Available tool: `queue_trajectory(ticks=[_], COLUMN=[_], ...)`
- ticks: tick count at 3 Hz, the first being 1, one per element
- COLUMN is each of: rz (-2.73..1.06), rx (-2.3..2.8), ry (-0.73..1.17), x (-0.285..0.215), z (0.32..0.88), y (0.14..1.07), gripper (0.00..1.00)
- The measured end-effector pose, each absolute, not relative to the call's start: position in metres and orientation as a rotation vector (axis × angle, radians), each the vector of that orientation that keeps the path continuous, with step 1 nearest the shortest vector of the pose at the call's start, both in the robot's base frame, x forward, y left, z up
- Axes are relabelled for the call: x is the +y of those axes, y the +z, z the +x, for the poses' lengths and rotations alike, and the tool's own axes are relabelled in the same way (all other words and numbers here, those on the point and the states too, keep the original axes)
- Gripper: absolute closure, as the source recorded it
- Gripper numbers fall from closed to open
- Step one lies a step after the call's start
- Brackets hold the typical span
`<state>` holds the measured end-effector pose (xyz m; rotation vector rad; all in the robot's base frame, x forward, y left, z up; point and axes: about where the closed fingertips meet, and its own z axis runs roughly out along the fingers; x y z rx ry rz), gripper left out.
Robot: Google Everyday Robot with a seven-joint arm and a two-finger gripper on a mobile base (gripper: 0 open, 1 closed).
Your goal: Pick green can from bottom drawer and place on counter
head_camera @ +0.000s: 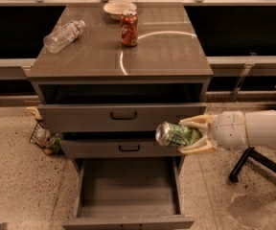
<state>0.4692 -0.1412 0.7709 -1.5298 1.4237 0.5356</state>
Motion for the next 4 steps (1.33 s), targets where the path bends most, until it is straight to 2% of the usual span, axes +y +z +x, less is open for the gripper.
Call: queue_trajectory(ticks=[1,2,4], rz=[-1.529,-1.477,-1.441], rx=[1.424,1.486,1.706], ry=[0.537,0.445,0.329], x=[-0.141,-0.164,-0.225], z=[0.469,0.493,0.572], y=[0.770,0.815,0.883], gripper=[1.00,1.00,1.00])
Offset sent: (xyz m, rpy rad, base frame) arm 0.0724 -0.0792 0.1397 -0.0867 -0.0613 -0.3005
